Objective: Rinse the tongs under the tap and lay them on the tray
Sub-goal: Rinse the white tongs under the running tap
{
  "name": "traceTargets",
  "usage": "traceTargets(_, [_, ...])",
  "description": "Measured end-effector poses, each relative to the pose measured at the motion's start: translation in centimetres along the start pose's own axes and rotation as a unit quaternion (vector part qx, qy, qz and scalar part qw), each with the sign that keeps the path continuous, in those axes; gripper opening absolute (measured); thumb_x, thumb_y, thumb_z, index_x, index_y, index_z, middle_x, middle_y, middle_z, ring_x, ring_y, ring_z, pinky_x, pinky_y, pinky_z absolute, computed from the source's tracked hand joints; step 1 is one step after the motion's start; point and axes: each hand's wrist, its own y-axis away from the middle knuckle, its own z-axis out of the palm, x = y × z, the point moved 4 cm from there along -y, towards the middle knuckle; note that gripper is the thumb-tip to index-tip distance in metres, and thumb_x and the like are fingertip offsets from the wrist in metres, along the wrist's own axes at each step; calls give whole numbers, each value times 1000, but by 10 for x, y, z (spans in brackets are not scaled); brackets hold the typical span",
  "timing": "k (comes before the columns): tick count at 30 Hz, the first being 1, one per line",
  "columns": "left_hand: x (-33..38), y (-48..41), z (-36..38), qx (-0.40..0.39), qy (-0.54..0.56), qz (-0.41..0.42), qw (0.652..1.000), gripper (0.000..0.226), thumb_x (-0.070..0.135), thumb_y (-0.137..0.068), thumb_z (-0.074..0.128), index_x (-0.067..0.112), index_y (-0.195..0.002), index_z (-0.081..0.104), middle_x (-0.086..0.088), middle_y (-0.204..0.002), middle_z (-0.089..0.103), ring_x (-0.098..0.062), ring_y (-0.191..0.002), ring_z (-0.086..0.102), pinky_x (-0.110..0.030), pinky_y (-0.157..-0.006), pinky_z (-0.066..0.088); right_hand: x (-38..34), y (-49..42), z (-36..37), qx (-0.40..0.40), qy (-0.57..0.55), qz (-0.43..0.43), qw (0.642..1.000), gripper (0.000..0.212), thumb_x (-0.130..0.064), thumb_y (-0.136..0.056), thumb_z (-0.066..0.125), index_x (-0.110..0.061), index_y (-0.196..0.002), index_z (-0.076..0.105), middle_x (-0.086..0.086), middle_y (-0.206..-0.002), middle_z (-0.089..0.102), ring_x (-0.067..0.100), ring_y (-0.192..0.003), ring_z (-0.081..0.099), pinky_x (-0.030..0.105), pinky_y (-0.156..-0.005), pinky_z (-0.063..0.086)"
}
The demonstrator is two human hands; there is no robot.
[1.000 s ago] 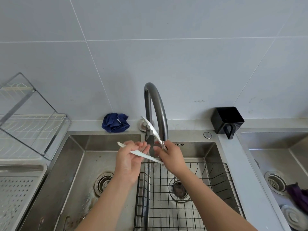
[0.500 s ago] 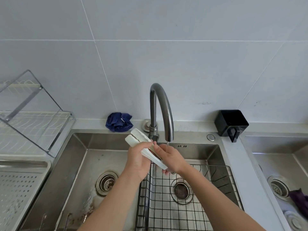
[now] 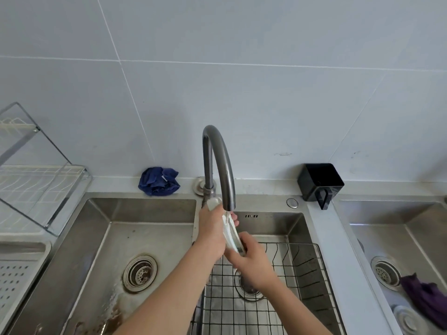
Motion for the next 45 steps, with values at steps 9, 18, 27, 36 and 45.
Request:
traceTargets(9, [3,17,0,-34,-273,145,950,38,33,-62,83,4,-81,66,-15,-78,70,-28,-79,71,-45,-76,57,-16,-18,5,-45,83,33,995,29,-18,-79,71,-31,-101,59,-11,-85,69,1,-72,64,20,-65,52])
traceTargets(18, [27,26,-21,-58,-25,134,989,30,6,-68,78,7,-97,70,-14,-88,69,-29,-82,67,-39,-71,54,-50,-33,6,-1,161,-85,983,47,-33,-77,71,-32,-118,49,-12,-101,65,10,-89,66,28,-72,54])
traceTargets(27, [9,22,-47,-10,197,-2,980,41,8,-88,62,20,-128,61,-17,-119,74,-31,-111,72,-46,-87,57,-36,-20,7,-33,241,-91,966,52,-61,-77,72,-27,-113,57,-9,-95,68,12,-80,64,36,-69,54])
traceTargets(36, [21,19,-80,28,25,54,998,54,40,-94,65,10,-138,55,-13,-128,68,-24,-118,65,-44,-104,50,-51,-31,18,-65,279,-82,954,58,-60,-70,73,-32,-117,53,-12,-88,62,14,-76,60,32,-64,50])
traceTargets(45, [-82,60,-144,-26,-648,204,733,67,41,-94,60,25,-153,33,7,-158,30,-13,-145,33,-25,-116,27,58,57,-37,10,298,63,953,99,-60,-74,77,-33,-155,26,-16,-123,54,1,-93,57,18,-70,45])
